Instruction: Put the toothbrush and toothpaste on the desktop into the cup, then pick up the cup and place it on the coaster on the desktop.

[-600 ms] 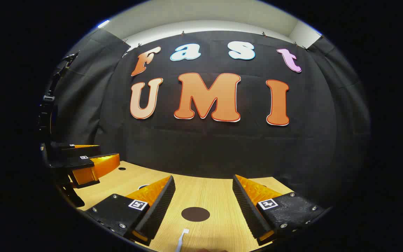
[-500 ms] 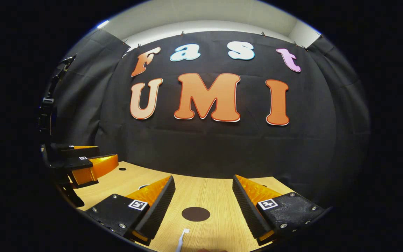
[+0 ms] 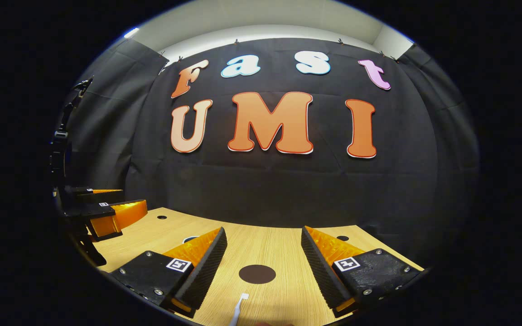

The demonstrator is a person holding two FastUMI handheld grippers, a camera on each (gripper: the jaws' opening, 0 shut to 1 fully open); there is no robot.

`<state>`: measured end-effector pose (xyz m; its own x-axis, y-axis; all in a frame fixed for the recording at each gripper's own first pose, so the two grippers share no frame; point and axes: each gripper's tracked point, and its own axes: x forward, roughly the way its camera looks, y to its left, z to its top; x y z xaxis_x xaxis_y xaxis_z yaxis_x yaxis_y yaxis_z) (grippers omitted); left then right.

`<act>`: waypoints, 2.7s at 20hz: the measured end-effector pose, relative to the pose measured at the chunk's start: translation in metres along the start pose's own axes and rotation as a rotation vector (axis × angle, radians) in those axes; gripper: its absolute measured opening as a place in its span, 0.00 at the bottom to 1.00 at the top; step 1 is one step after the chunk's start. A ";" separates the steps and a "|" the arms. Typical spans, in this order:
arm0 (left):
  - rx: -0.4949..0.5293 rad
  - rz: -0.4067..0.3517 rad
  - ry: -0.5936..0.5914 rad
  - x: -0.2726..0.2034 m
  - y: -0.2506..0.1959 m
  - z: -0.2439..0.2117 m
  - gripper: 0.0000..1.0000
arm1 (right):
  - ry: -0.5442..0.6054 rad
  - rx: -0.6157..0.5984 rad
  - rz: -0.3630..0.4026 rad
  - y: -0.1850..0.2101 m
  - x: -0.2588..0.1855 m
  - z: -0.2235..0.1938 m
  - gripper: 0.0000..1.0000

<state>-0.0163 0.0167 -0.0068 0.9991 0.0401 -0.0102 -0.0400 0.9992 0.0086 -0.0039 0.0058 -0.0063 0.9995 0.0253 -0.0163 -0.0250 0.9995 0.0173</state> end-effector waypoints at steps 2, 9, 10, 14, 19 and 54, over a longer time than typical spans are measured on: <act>0.006 0.002 -0.003 0.000 0.000 0.001 0.97 | 0.000 0.008 0.004 0.000 -0.001 0.000 0.99; -0.015 -0.025 0.036 -0.001 -0.014 -0.009 0.98 | 0.032 0.014 -0.014 -0.005 -0.004 -0.012 0.99; -0.019 -0.033 0.051 0.000 -0.018 -0.015 0.98 | 0.043 0.016 -0.017 -0.006 -0.005 -0.017 0.99; -0.022 -0.059 0.133 0.000 -0.033 -0.041 0.98 | 0.117 0.044 -0.018 -0.009 -0.007 -0.044 0.99; -0.040 -0.111 0.282 -0.002 -0.058 -0.090 0.98 | 0.248 0.082 -0.014 -0.008 -0.012 -0.086 0.99; -0.028 -0.060 0.988 -0.038 -0.077 -0.233 0.57 | 0.822 0.108 0.132 0.055 -0.045 -0.218 0.05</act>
<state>-0.0534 -0.0603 -0.2399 0.5421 -0.0346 -0.8396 -0.0021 0.9991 -0.0425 -0.0537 0.0635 -0.2226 0.6567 0.1883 -0.7303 -0.0978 0.9814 0.1651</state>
